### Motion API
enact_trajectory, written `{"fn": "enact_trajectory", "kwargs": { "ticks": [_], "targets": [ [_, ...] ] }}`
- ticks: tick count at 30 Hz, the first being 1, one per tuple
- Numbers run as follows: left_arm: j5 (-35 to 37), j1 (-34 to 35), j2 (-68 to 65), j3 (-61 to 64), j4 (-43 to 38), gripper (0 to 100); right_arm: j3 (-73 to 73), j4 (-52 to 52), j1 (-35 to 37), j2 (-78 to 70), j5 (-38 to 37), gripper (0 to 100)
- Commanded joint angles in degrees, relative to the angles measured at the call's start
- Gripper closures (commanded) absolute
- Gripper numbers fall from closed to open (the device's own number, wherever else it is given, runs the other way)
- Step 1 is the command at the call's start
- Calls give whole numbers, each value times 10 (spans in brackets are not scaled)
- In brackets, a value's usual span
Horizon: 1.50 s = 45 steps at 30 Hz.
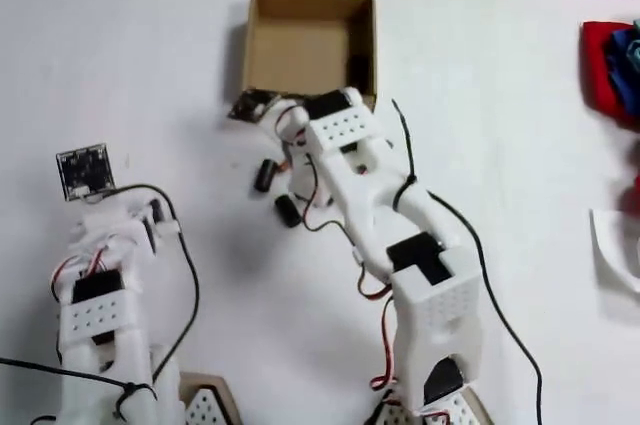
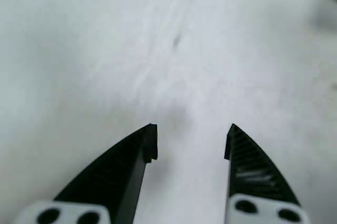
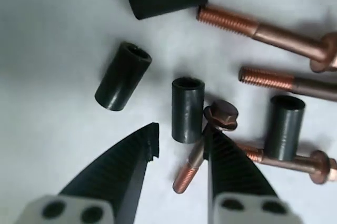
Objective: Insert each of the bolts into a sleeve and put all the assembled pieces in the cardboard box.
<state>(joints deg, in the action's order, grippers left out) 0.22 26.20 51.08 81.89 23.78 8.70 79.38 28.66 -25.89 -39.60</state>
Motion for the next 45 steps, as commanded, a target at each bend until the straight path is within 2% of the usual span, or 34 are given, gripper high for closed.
{"fn": "enact_trajectory", "kwargs": {
  "ticks": [1,14,18,23,33,38,41,45],
  "targets": [
    [4,6,4,-26,-12,778,-18,-32,5,40,-22,868],
    [3,6,4,-26,-12,778,-30,-92,5,-61,-21,875],
    [3,5,4,-26,-12,778,-23,-87,1,-58,-16,991],
    [2,-7,4,-26,-12,778,10,-29,0,-2,72,977],
    [2,-10,4,-26,-12,778,-37,106,-10,167,153,977],
    [2,-10,4,-26,-12,778,-139,51,-92,226,154,977],
    [2,-10,4,-26,-12,778,-220,-29,-154,242,156,977],
    [2,-10,4,-26,-12,778,-299,-132,-224,234,204,977]
  ]
}}
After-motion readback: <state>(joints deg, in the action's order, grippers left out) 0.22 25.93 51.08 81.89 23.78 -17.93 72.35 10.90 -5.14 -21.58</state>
